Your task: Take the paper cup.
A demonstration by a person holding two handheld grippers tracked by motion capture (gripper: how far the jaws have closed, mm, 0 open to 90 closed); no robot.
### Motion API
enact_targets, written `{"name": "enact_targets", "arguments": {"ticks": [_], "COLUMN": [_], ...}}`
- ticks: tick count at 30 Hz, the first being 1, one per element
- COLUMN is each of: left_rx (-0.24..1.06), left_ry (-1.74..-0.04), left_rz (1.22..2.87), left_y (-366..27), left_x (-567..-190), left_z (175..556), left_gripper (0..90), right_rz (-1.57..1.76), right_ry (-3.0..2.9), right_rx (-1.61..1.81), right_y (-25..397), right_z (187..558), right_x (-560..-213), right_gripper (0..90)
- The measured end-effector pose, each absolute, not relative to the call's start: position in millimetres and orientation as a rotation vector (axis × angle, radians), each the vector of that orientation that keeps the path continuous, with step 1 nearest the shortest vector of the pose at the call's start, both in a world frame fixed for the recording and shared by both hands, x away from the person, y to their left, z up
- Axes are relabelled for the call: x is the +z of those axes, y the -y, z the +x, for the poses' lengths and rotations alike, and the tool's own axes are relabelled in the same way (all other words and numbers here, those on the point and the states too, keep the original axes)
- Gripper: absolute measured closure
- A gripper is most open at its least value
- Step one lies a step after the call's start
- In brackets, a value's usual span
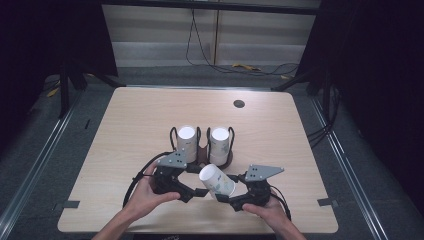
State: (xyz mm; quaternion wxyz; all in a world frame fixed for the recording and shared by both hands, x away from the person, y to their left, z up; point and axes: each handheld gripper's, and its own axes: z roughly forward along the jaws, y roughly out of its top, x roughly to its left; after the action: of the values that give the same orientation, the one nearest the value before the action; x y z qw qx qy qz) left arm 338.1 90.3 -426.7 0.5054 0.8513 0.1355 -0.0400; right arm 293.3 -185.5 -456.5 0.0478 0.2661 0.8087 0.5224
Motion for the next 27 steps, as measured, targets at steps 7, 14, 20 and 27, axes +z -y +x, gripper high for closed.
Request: {"name": "enact_targets", "arguments": {"ticks": [7, 14, 20, 27], "left_rx": [-0.094, -0.026, 0.052, -0.009], "left_ry": [-0.339, -0.361, -0.372, -0.405], "left_rz": [2.087, 2.114, 2.127, 2.137], "left_y": [-96, -102, -106, -106], "left_x": [-432, -436, -438, -439], "left_z": [338, 337, 335, 339], "left_gripper": [20.0, 19.9, 20.9, 21.1], "right_rz": [0.803, 0.809, 0.794, 0.784], "right_ry": [-2.507, -2.540, -2.594, -2.646], "right_rx": [1.515, 1.457, 1.357, 1.289], "right_y": [185, 185, 184, 182], "right_z": [298, 298, 296, 302], "right_x": [-450, -452, -452, -447], "right_gripper": [28.6, 28.6, 28.6, 28.6]}}
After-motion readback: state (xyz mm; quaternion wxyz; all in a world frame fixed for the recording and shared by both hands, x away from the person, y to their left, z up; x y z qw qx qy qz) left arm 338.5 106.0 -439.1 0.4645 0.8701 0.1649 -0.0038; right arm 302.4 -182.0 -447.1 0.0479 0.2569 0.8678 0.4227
